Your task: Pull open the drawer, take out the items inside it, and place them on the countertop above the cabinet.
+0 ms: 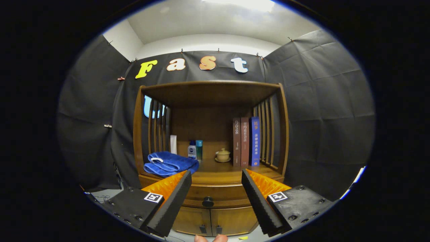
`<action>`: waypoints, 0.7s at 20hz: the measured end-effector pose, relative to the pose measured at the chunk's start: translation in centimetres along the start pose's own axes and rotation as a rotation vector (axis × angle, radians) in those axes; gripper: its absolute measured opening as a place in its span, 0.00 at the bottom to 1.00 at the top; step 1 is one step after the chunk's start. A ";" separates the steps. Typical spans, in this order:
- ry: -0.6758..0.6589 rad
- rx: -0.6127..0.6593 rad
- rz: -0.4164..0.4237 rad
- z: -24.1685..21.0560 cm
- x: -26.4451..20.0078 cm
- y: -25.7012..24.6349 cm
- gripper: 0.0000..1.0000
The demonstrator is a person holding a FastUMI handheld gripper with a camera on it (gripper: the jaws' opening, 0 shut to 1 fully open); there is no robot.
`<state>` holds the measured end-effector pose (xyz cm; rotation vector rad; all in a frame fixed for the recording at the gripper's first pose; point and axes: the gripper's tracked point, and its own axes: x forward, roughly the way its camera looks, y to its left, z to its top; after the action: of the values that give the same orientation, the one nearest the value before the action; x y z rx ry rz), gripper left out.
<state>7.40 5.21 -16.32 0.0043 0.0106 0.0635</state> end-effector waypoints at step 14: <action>0.247 0.021 0.013 -17.6 8.4 2.2 0.76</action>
<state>15.44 8.05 -33.99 0.0171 0.2581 0.0765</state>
